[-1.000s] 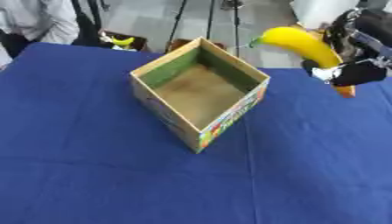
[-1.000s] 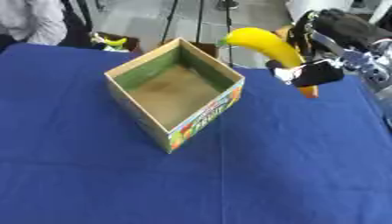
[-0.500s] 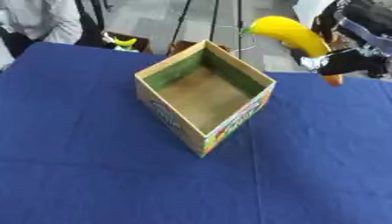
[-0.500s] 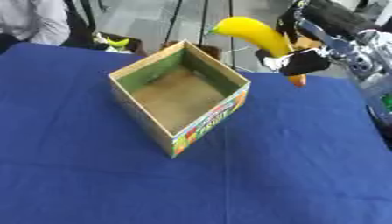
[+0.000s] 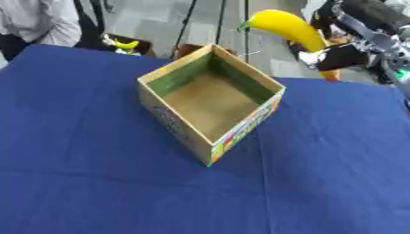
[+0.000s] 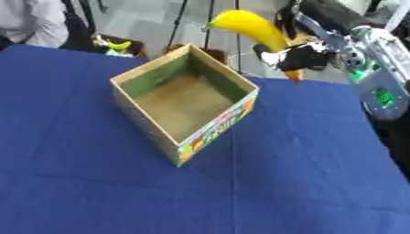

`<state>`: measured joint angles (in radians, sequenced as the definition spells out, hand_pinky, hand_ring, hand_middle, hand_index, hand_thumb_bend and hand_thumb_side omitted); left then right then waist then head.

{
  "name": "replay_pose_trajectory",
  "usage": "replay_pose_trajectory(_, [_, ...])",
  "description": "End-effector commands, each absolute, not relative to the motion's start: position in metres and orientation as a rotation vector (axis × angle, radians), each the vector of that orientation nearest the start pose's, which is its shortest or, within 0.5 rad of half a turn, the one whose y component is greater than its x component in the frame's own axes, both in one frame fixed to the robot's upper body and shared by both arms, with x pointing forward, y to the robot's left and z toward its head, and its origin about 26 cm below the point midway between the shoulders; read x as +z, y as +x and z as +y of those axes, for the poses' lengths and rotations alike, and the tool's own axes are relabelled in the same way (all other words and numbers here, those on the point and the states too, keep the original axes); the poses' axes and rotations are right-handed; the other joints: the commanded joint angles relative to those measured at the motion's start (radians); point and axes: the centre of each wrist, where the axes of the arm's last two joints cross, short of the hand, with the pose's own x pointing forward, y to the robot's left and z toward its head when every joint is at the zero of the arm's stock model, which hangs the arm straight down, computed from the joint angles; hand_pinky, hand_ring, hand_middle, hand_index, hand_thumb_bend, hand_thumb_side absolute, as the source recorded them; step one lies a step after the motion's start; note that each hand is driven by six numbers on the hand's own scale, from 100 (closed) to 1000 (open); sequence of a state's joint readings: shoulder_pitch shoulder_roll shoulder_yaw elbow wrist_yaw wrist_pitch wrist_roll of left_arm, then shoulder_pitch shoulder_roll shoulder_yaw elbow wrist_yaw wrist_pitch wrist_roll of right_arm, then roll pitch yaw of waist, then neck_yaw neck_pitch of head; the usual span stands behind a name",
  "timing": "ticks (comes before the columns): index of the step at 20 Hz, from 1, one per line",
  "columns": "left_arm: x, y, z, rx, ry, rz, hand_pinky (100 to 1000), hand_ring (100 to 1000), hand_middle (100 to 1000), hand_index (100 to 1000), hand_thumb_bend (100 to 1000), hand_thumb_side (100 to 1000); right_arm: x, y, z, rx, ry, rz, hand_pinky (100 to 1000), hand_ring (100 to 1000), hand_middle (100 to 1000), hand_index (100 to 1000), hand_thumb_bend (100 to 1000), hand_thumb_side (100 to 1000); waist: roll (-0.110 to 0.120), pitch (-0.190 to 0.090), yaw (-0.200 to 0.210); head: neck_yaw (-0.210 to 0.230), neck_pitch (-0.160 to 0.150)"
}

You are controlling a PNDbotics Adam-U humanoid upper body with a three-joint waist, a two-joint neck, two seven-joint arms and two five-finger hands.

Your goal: Pick up objects on the table and place them in the box.

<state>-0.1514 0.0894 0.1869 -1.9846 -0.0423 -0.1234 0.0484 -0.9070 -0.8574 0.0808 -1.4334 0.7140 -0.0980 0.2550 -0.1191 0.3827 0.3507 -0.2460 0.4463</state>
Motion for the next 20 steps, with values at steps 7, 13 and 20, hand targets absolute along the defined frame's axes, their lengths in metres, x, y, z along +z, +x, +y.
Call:
replay_pose_trajectory(7, [0.151, 0.282, 0.286, -0.004, 0.277, -2.292, 248, 309, 408, 471, 100, 1000, 0.384, 0.39, -0.354, 1.221, -1.495, -1.754, 629, 616, 294, 449, 100, 494, 0.003, -0.007, 0.051, -0.074, -0.036])
replay_pose_trajectory(13, [0.152, 0.282, 0.286, -0.004, 0.27, -2.299, 248, 309, 409, 471, 100, 1000, 0.381, 0.399, -0.353, 1.216, -1.545, -1.729, 623, 621, 298, 448, 100, 485, 0.001, 0.0, 0.08, -0.107, -0.048])
replay_pose_trajectory(20, [0.152, 0.283, 0.284, -0.007, 0.262, -2.302, 248, 309, 409, 471, 100, 1000, 0.371, 0.41, -0.351, 1.261, -1.58, -1.687, 620, 628, 306, 448, 100, 480, -0.004, 0.008, 0.089, -0.12, -0.065])
